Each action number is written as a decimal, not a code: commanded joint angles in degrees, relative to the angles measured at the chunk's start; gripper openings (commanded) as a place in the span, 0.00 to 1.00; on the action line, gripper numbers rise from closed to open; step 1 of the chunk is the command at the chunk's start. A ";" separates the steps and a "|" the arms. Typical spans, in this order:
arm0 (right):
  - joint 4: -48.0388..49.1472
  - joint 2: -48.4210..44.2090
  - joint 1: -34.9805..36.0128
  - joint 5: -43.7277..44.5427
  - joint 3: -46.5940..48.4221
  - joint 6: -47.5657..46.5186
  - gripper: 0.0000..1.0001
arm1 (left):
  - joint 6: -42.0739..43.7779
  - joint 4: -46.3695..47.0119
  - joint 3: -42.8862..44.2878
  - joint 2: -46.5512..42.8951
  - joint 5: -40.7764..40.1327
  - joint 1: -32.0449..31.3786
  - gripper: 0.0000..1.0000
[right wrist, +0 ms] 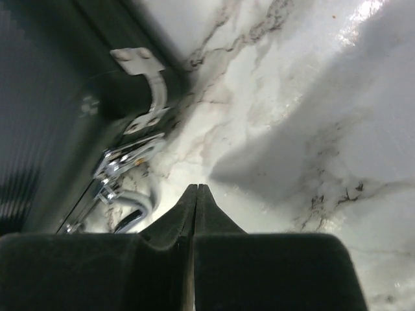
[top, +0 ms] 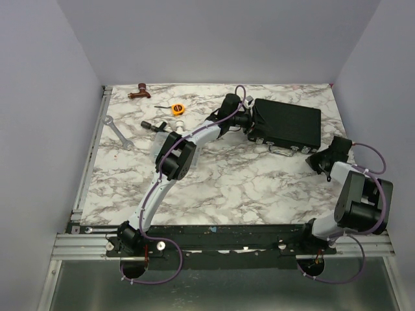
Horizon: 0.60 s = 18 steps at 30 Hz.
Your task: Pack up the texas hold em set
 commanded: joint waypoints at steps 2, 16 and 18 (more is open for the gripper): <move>7.17 7.08 0.10 -1.46 -0.39 4.40 0.01 | 0.80 -1.38 0.21 1.75 0.12 -0.20 0.52; 19.69 18.03 0.10 -5.08 -0.44 11.62 0.01 | 0.14 -0.63 0.47 2.11 0.46 -0.20 0.52; 16.13 15.50 0.10 -2.66 -0.43 10.51 0.01 | 0.19 -0.73 0.61 2.20 0.45 -0.19 0.52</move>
